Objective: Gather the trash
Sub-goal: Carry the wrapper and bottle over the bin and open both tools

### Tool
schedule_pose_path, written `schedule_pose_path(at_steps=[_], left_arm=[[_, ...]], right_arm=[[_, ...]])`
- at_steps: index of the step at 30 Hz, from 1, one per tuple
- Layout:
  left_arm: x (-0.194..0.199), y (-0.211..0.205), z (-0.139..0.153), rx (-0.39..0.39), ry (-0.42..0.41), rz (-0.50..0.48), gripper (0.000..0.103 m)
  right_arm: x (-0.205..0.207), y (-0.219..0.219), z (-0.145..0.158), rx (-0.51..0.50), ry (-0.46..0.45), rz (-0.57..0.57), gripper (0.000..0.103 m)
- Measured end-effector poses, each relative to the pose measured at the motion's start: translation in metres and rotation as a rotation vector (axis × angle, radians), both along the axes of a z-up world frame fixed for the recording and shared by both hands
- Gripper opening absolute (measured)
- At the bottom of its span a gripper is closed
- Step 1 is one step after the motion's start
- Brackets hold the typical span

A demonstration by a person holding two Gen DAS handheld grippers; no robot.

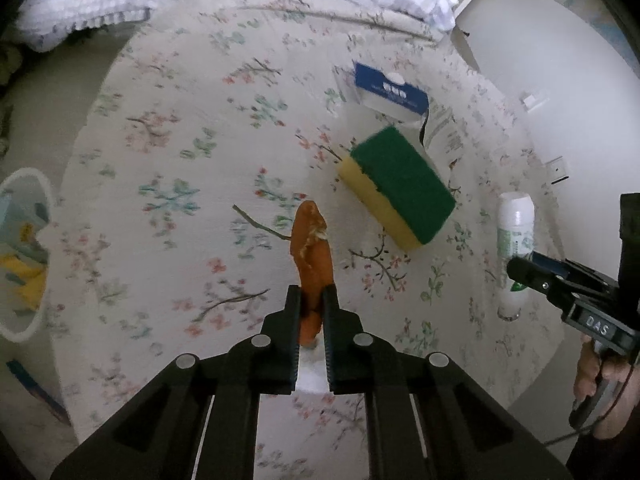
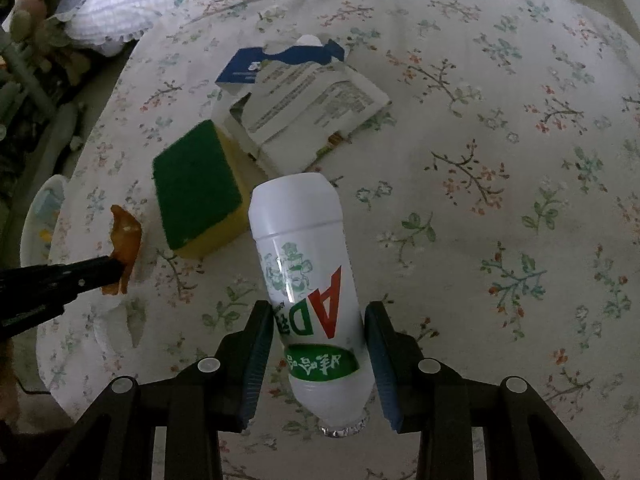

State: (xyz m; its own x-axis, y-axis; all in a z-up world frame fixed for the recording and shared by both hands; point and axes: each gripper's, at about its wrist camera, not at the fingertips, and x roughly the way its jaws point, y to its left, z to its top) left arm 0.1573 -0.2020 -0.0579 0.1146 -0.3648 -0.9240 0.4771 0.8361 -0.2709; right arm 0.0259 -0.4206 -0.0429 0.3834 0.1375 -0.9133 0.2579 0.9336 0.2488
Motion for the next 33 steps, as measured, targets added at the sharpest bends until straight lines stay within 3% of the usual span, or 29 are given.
schedule_pose_path(at_steps=[7, 14, 23, 33], left_arm=[[0.009, 0.069, 0.033, -0.046, -0.063, 0.090, 0.010], [0.029, 0.165, 0.042, -0.047, -0.097, 0.236, 0.010], [0.049, 0.255, 0.031, -0.060, -0.121, 0.378, 0.010], [0.067, 0.291, 0.004, -0.094, -0.131, 0.439, 0.011]], right_arm=[[0.007, 0.024, 0.017, -0.003, -0.028, 0.026, 0.042], [0.029, 0.074, 0.026, 0.008, -0.051, 0.092, 0.042], [0.070, 0.156, 0.027, 0.060, -0.076, 0.184, 0.042], [0.113, 0.237, 0.022, 0.081, -0.085, 0.279, 0.042]])
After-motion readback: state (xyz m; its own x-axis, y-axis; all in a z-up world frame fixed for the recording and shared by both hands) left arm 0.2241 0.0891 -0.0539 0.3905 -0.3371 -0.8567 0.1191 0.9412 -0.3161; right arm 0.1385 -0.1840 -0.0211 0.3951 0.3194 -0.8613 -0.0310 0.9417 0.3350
